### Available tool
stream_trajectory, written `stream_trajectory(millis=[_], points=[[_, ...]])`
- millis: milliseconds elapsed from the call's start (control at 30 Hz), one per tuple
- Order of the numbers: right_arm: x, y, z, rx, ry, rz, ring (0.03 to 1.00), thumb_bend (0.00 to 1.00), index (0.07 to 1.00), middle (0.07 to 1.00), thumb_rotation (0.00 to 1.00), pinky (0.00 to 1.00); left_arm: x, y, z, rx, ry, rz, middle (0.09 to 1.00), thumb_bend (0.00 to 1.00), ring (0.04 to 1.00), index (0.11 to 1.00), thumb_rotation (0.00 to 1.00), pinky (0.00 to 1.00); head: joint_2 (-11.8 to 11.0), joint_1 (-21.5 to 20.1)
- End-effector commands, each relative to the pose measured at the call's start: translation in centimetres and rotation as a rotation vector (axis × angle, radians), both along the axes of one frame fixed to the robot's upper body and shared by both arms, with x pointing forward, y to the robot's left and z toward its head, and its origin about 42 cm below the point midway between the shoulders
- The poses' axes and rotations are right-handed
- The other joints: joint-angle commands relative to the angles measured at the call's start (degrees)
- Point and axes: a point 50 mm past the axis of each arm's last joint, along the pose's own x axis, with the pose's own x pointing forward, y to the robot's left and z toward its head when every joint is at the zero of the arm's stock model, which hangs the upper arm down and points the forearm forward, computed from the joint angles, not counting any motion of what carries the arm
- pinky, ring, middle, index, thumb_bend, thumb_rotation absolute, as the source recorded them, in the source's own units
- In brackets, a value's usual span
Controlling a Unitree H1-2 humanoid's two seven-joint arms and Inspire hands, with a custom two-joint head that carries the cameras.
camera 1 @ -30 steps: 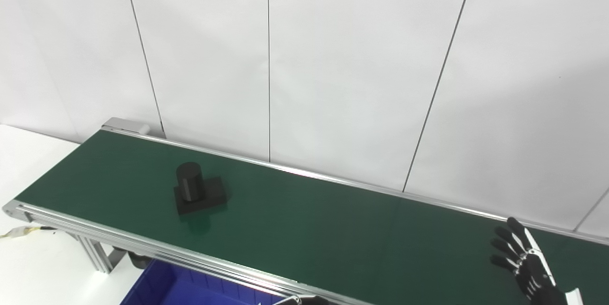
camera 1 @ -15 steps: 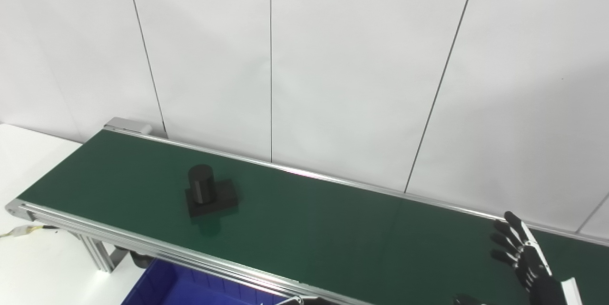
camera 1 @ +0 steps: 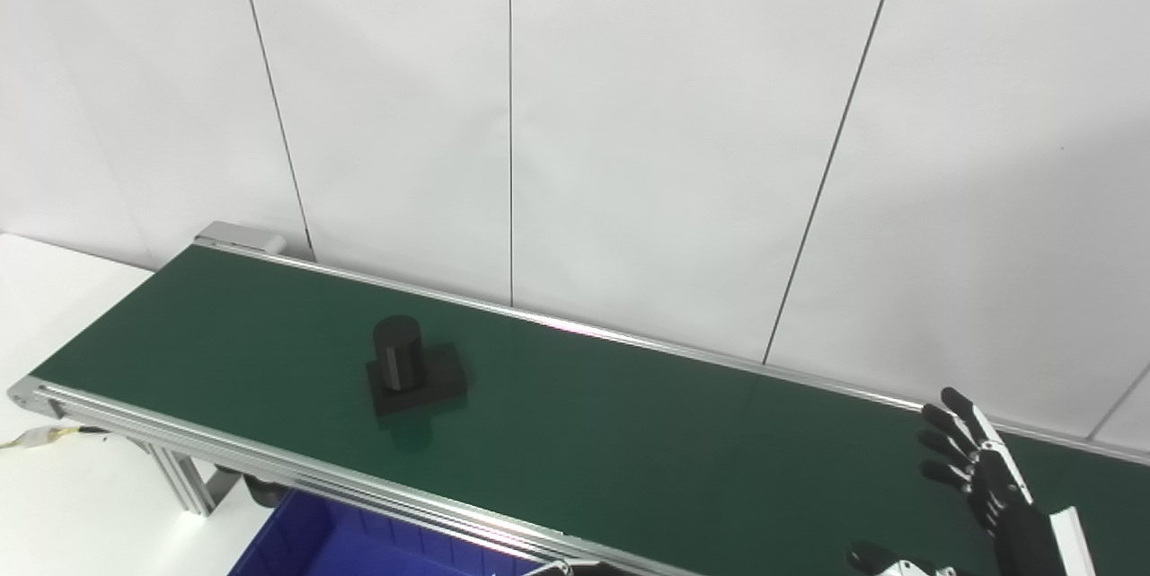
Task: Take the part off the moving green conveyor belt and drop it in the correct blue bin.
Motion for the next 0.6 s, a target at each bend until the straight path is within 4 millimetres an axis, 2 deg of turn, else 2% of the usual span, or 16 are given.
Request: stream_trajectory(millis=[0,100,567], points=[[0.3,0.5,1.4,0.014,-0.092,0.020,0.831,1.00,0.922,0.868,0.38,0.75,0.4,0.1,1.3,0.009,-0.079,0.008,0.758,0.97,0.709,0.742,0.11,0.66,0.0,-0.1],[0.1,0.7,1.3,0.001,-0.094,0.004,0.826,1.00,0.913,0.864,0.38,0.74,0.3,0.3,1.3,0.001,-0.080,0.007,0.759,0.97,0.712,0.745,0.11,0.66,0.5,-2.1],[-0.8,0.8,0.7,-0.005,-0.102,-0.015,0.829,0.95,0.904,0.863,0.40,0.77,0.0,0.8,1.4,-0.021,-0.082,0.008,0.778,0.97,0.731,0.754,0.08,0.68,1.7,-6.4]])
